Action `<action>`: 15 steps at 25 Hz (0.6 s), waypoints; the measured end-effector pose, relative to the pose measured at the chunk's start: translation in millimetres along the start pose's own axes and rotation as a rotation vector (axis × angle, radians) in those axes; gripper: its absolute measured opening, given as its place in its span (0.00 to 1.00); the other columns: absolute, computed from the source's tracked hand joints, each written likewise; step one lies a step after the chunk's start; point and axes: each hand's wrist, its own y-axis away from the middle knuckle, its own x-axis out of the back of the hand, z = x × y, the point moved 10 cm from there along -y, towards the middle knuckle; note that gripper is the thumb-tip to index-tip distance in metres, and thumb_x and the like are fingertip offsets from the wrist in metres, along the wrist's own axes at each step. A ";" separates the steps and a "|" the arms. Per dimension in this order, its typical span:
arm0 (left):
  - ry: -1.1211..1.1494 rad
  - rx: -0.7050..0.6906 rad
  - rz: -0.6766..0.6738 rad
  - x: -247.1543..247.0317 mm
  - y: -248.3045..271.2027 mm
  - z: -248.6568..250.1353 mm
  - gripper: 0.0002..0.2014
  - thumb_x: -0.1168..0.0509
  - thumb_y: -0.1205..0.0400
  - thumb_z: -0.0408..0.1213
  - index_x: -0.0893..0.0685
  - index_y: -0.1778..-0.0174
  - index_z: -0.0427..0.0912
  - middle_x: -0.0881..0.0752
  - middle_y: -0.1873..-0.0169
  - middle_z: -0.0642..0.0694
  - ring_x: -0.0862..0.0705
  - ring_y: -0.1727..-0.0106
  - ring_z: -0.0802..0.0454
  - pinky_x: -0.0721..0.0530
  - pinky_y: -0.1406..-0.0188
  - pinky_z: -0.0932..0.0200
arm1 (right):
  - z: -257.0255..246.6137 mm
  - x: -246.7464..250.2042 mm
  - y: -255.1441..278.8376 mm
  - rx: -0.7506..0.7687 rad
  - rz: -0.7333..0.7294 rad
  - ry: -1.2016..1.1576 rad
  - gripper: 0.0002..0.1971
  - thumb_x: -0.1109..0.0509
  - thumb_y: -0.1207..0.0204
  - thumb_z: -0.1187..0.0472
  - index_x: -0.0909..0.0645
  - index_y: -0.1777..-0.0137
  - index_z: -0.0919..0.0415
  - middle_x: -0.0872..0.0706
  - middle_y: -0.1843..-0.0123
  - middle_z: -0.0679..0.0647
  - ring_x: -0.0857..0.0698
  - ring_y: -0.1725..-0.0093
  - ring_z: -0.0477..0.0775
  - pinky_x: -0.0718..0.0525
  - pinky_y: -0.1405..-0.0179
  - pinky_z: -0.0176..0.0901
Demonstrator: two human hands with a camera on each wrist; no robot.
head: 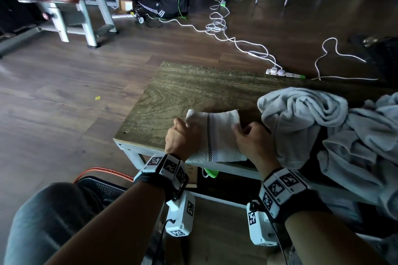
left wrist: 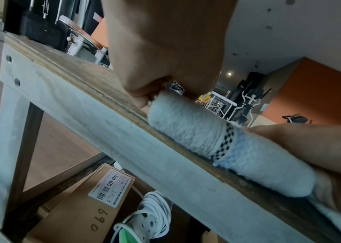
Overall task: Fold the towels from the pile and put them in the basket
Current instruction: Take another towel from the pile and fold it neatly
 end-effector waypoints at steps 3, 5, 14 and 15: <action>0.050 0.045 -0.032 4.6 0.6 -4.3 0.21 0.40 0.17 0.45 0.26 0.39 0.29 0.19 0.37 0.28 0.19 0.36 0.33 0.24 0.47 0.54 | -11.8 19.7 20.1 0.188 0.095 -0.149 0.19 0.30 0.22 0.44 0.23 0.42 0.57 0.19 0.53 0.47 0.17 0.49 0.52 0.18 0.51 0.47; 0.097 0.089 -0.058 6.6 6.7 -8.7 0.17 0.39 0.16 0.42 0.22 0.41 0.31 0.18 0.36 0.30 0.19 0.35 0.33 0.21 0.42 0.54 | -14.6 29.4 43.4 0.320 0.167 -0.094 0.19 0.32 0.23 0.46 0.25 0.38 0.56 0.24 0.45 0.49 0.25 0.43 0.50 0.25 0.48 0.44; 0.525 0.269 -0.307 8.2 32.4 -17.4 0.18 0.38 0.22 0.45 0.15 0.55 0.31 0.11 0.62 0.35 0.13 0.74 0.44 0.13 0.74 0.56 | -23.7 -3.4 49.8 0.379 -0.005 0.034 0.21 0.34 0.18 0.57 0.29 0.26 0.55 0.27 0.33 0.61 0.25 0.32 0.58 0.24 0.37 0.46; 0.452 0.212 -0.202 24.6 22.4 -21.6 0.17 0.35 0.25 0.45 0.13 0.58 0.32 0.10 0.64 0.37 0.14 0.75 0.46 0.16 0.75 0.57 | -24.4 -1.7 45.6 0.382 -0.005 0.078 0.22 0.35 0.18 0.60 0.30 0.24 0.56 0.27 0.32 0.62 0.26 0.30 0.59 0.25 0.35 0.48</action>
